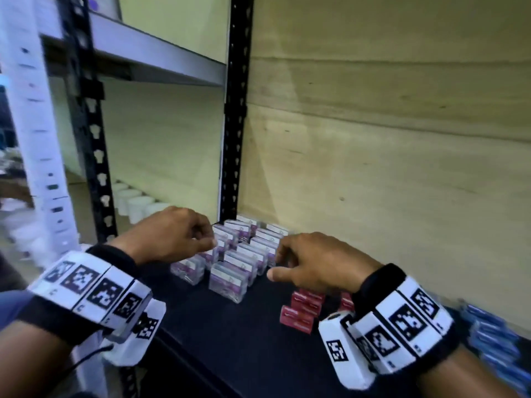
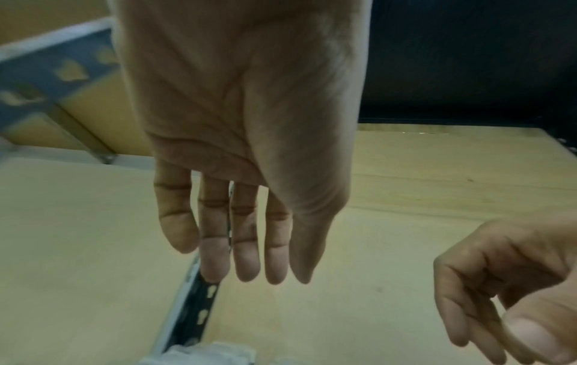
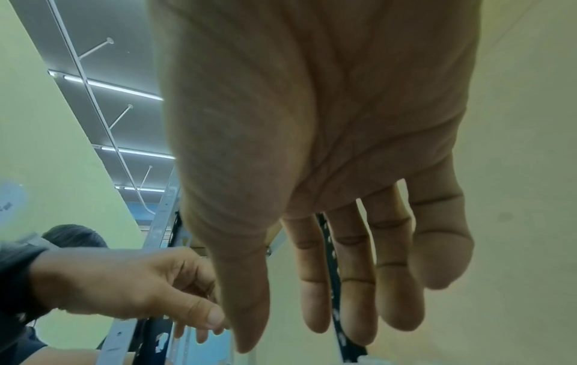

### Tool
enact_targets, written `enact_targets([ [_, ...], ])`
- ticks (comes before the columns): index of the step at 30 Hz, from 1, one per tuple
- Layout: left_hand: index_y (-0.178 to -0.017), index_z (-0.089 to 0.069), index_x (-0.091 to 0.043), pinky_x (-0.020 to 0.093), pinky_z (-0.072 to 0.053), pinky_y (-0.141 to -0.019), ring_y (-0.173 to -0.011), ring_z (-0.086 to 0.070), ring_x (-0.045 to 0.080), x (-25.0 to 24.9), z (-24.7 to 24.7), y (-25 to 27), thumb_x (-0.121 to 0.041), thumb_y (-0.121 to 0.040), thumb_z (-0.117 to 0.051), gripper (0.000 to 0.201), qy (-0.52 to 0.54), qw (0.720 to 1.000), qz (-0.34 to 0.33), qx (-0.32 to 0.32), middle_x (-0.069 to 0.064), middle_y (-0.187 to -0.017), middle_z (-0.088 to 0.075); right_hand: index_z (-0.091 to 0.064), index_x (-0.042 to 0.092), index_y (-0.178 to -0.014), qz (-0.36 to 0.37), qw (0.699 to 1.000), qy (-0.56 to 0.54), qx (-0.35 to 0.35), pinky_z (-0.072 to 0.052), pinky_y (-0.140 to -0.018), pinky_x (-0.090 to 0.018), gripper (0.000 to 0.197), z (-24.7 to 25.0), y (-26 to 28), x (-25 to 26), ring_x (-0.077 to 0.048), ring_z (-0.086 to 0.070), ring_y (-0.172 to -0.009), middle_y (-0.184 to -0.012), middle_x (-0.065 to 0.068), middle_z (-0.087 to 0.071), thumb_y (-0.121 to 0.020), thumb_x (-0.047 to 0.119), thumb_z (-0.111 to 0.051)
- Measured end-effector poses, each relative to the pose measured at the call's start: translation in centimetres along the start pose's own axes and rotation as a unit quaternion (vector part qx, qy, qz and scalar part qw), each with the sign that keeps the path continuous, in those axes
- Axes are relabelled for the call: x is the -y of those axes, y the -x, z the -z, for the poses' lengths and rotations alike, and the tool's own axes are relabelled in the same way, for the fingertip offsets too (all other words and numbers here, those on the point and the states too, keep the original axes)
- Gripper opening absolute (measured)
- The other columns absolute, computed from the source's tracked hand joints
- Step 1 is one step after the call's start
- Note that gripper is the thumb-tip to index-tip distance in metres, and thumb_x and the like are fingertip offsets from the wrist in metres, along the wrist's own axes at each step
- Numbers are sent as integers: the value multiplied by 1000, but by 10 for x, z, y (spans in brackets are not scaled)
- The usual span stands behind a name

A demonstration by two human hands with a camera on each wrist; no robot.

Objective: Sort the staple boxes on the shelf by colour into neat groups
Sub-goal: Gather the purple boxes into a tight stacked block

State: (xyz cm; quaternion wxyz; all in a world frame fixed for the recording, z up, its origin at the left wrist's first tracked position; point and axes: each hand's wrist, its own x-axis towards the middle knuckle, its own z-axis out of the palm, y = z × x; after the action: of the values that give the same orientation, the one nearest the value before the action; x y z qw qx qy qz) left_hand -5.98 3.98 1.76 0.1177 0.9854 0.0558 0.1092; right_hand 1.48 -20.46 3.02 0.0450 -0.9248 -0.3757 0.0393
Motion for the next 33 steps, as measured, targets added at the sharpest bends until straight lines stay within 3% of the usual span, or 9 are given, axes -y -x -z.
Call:
enact_targets([
  [4,-86,-67,-37,28,-52,-76,-80,-59,1,42,-22,3,-52,-87,-63,16,34,999,30,-18,-14,-90,-63,-59,34,-109,16,1000,-14,18,-52,-86,-36,35,-14,-28,27,-13,-61,-95,-106,10,-66,-86,59,-62],
  [7,-89,-63,-36,20,-41,-67,-77,-52,-3,57,-41,3,-54,-88,-60,18,65,997,33,-27,-19,-88,-53,-58,33,-114,25,999,5,30,-51,-86,-35,36,-26,-44,42,-13,-58,-97,-111,9,-63,-87,58,-62],
  [11,-92,-59,-35,23,-38,-75,-87,-50,4,66,-58,3,-55,-89,-58,20,75,995,43,-50,-19,-94,-46,-57,33,-115,19,999,16,43,-51,-88,-36,37,-34,-57,52,-14,-58,-101,-117,8,-61,-86,55,-65],
  [21,-87,-56,-39,25,-38,-79,-86,-48,4,71,-67,2,-54,-87,-59,16,116,990,42,-68,-22,-90,-43,-58,38,-109,14,998,-9,58,-44,-71,-27,32,-40,-73,57,-10,-61,-89,-103,12,-67,-82,46,-75],
  [26,-87,-56,-41,29,-45,-83,-86,-49,2,67,-69,5,-61,-85,-57,20,128,990,32,-44,-22,-97,-48,-60,40,-108,25,997,-34,60,-37,-62,-19,30,-40,-67,54,3,-57,-76,-95,16,-67,-83,46,-74],
  [33,-90,-60,-38,25,-38,-72,-71,-44,-11,53,-68,13,-60,-87,-57,23,118,992,23,-44,-26,-74,-47,-61,40,-99,43,993,-59,92,-56,-80,-31,27,-39,-58,51,-3,-67,-80,-88,15,-72,-79,49,-77],
])
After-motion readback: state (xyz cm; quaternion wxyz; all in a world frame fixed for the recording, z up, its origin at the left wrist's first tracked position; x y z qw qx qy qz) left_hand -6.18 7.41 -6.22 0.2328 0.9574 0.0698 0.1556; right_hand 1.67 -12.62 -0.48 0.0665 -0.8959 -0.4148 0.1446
